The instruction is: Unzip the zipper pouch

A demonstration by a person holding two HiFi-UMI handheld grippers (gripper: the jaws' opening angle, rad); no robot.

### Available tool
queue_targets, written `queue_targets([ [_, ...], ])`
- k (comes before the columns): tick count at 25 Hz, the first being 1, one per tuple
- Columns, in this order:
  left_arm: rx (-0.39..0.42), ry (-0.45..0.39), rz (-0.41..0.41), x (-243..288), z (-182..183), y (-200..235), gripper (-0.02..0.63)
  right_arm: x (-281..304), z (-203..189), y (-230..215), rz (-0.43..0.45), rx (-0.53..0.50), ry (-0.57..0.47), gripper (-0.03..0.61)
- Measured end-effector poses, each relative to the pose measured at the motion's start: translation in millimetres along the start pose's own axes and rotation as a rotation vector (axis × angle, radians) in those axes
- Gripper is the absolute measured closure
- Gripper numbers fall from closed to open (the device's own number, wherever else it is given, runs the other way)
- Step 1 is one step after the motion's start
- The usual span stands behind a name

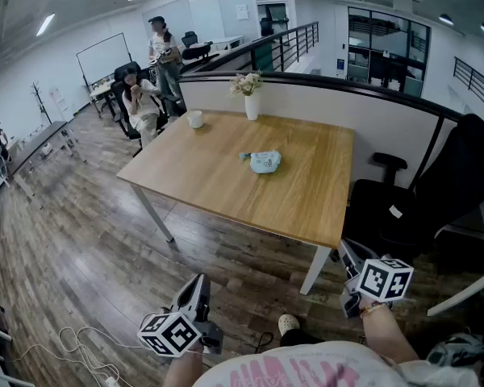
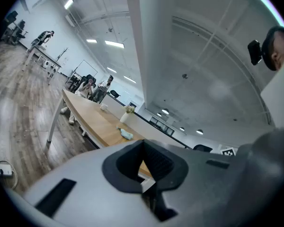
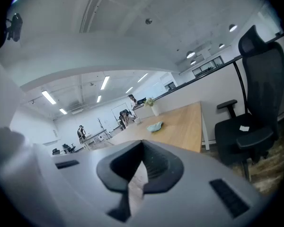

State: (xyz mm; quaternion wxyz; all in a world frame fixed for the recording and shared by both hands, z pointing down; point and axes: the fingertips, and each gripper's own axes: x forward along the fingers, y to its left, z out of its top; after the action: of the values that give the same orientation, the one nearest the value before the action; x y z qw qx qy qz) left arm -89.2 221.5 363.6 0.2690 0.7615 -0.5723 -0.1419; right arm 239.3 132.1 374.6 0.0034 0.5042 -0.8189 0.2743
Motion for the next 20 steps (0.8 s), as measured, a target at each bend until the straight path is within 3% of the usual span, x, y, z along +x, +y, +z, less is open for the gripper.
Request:
queue_targets([
  [10, -0.01, -0.034, 0.049, 85.9, 34.9, 31.0, 0.617, 102.9, 39.9, -34.6, 0.019, -0.015, 0.036, 0.583],
  [17, 0.008, -0.128, 0.129, 151.9, 65.8, 49.2, 0.615, 187.5, 85.6, -55.0, 0.092, -0.039, 0.056, 0.583],
  [20, -0.003, -0.118, 0.122, 178.5, 60.2, 51.0, 0.615, 214.8, 99.9, -66.2, 0.123, -0.028, 0.054, 0.581],
])
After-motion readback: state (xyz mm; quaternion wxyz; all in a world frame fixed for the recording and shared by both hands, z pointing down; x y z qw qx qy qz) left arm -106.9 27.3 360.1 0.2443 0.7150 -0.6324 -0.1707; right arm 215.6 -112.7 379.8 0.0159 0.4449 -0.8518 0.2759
